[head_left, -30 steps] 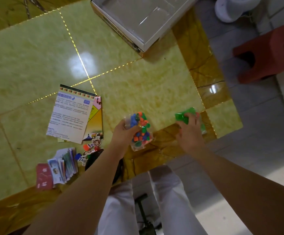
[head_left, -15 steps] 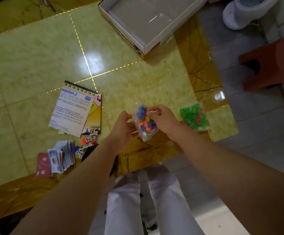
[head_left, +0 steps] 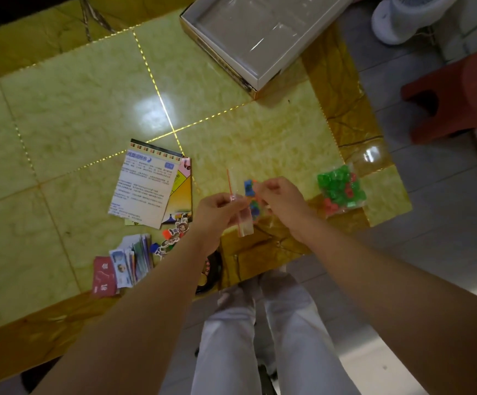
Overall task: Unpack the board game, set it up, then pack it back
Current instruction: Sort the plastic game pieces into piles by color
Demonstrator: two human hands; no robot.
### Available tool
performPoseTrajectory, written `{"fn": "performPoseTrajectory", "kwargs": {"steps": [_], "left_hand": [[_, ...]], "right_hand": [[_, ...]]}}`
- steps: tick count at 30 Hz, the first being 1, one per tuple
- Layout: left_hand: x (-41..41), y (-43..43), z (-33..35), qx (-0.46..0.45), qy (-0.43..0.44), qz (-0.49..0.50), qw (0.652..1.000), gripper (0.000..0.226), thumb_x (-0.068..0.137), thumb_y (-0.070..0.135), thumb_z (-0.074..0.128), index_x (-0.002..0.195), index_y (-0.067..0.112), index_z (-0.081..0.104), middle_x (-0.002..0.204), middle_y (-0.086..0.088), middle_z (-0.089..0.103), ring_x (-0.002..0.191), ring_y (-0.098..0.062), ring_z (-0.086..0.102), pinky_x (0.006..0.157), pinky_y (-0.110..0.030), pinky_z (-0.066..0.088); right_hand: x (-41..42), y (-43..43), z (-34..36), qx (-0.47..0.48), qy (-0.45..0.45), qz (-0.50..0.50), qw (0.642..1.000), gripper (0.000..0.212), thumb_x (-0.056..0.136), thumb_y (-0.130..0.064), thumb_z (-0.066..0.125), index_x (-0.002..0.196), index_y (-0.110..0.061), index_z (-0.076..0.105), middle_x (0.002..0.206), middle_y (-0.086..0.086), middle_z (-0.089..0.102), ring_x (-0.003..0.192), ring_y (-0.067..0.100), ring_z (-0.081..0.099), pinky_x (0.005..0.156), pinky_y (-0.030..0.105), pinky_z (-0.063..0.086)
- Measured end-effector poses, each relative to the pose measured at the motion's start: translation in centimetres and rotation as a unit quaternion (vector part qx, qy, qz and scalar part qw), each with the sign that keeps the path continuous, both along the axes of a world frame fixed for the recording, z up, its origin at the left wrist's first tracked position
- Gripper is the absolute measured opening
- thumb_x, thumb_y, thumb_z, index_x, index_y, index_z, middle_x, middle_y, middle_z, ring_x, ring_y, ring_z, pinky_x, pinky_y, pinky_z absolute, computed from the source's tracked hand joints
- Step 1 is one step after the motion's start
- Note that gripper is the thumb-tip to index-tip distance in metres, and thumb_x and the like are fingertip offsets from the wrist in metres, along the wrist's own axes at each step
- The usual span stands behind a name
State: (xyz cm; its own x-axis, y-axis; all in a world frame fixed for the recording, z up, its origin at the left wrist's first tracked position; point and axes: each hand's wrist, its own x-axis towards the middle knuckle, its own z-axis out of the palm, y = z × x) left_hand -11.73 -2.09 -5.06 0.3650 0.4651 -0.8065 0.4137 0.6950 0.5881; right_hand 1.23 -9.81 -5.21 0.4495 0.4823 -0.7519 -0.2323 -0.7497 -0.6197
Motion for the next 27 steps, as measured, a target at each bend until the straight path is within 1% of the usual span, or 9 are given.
{"fn": "performPoseTrajectory", "kwargs": {"steps": [2, 6, 10, 15, 17, 19, 21, 24, 27], "left_hand": [[0.3, -0.1, 0.4, -0.001, -0.018, -0.004, 1.0, 0.018, 0.088, 0.008, 0.066, 0.096, -0.009, 0.066, 0.09, -0.021, 0.071, 0.077, -0.023, 0.071, 0.069, -0.027, 0.058], [0.5, 0.1, 1.0, 0.02, -0.009, -0.014, 1.0, 0.005, 0.086, 0.001, 0.067, 0.083, -0.003, 0.067, 0.081, -0.017, 0.072, 0.068, -0.02, 0.071, 0.065, -0.026, 0.059], [0.7, 0.4, 1.0, 0.091, 0.02, -0.076, 0.993, 0.017, 0.081, 0.003, 0.074, 0.072, 0.002, 0.06, 0.072, -0.016, 0.068, 0.062, -0.02, 0.071, 0.061, -0.028, 0.058], [1.4, 0.9, 1.7, 0.06, -0.015, -0.089, 0.994, 0.018, 0.083, 0.002, 0.071, 0.071, 0.002, 0.058, 0.067, -0.012, 0.067, 0.058, -0.016, 0.068, 0.06, -0.026, 0.056], [1.4, 1.2, 1.5, 0.069, 0.017, -0.045, 0.996, 0.019, 0.086, 0.004, 0.069, 0.072, 0.005, 0.056, 0.068, -0.011, 0.066, 0.056, -0.016, 0.066, 0.061, -0.031, 0.058], [1.6, 1.3, 1.2, 0.151, 0.104, -0.012, 0.983, 0.017, 0.086, 0.005, 0.066, 0.076, 0.008, 0.054, 0.072, -0.008, 0.063, 0.052, -0.015, 0.066, 0.058, -0.034, 0.059], [2.2, 1.1, 1.3, 0.249, 0.165, -0.047, 0.953, 0.012, 0.087, 0.006, 0.063, 0.081, 0.01, 0.054, 0.075, -0.004, 0.06, 0.052, -0.016, 0.065, 0.05, -0.031, 0.057], [3.4, 0.3, 1.5, 0.282, 0.149, -0.088, 0.944, 0.006, 0.089, 0.008, 0.06, 0.088, 0.011, 0.055, 0.079, -0.005, 0.062, 0.049, -0.019, 0.065, 0.046, -0.033, 0.056], [3.9, -0.4, 1.6, 0.271, 0.126, -0.113, 0.947, 0.005, 0.088, 0.01, 0.061, 0.087, 0.01, 0.057, 0.078, -0.009, 0.065, 0.048, -0.019, 0.064, 0.047, -0.034, 0.055]], "right_hand": [[-0.8, 0.1, 0.8, 0.019, 0.057, 0.014, 0.998, 0.027, 0.089, -0.036, 0.067, 0.099, -0.011, 0.061, 0.106, 0.006, 0.067, 0.096, 0.017, 0.066, 0.074, 0.029, 0.057], [-0.8, 0.2, 1.6, 0.031, 0.036, 0.0, 0.999, 0.027, 0.085, -0.031, 0.073, 0.096, -0.008, 0.061, 0.104, 0.013, 0.068, 0.093, 0.024, 0.069, 0.079, 0.042, 0.059], [-0.7, 0.3, 2.2, 0.031, 0.059, 0.011, 0.998, 0.026, 0.088, -0.031, 0.069, 0.09, -0.007, 0.058, 0.097, 0.015, 0.071, 0.084, 0.025, 0.072, 0.076, 0.041, 0.06], [0.6, 0.1, 1.9, 0.027, 0.034, -0.002, 0.999, 0.021, 0.09, -0.016, 0.067, 0.094, 0.003, 0.061, 0.099, 0.02, 0.07, 0.085, 0.028, 0.071, 0.077, 0.043, 0.06], [1.8, -0.3, 1.6, -0.004, -0.029, -0.006, 1.0, 0.01, 0.086, -0.012, 0.067, 0.083, -0.004, 0.062, 0.091, 0.017, 0.071, 0.081, 0.025, 0.071, 0.076, 0.043, 0.06], [3.2, -1.1, 1.2, -0.038, -0.146, 0.021, 0.988, 0.012, 0.079, -0.015, 0.07, 0.073, -0.014, 0.06, 0.076, 0.008, 0.07, 0.074, 0.022, 0.07, 0.073, 0.043, 0.058], [3.8, -1.4, 1.3, -0.046, -0.207, 0.059, 0.975, 0.016, 0.076, -0.018, 0.072, 0.071, -0.017, 0.057, 0.072, 0.002, 0.066, 0.07, 0.021, 0.068, 0.07, 0.041, 0.056], [4.2, -1.6, 1.2, -0.03, -0.234, 0.079, 0.969, 0.017, 0.078, -0.015, 0.07, 0.078, -0.017, 0.054, 0.073, -0.004, 0.059, 0.071, 0.018, 0.062, 0.069, 0.039, 0.053], [4.4, -1.7, 2.1, 0.073, -0.299, 0.084, 0.948, 0.017, 0.079, -0.009, 0.068, 0.084, -0.016, 0.053, 0.076, -0.003, 0.055, 0.067, 0.011, 0.051, 0.063, 0.03, 0.046]]}}
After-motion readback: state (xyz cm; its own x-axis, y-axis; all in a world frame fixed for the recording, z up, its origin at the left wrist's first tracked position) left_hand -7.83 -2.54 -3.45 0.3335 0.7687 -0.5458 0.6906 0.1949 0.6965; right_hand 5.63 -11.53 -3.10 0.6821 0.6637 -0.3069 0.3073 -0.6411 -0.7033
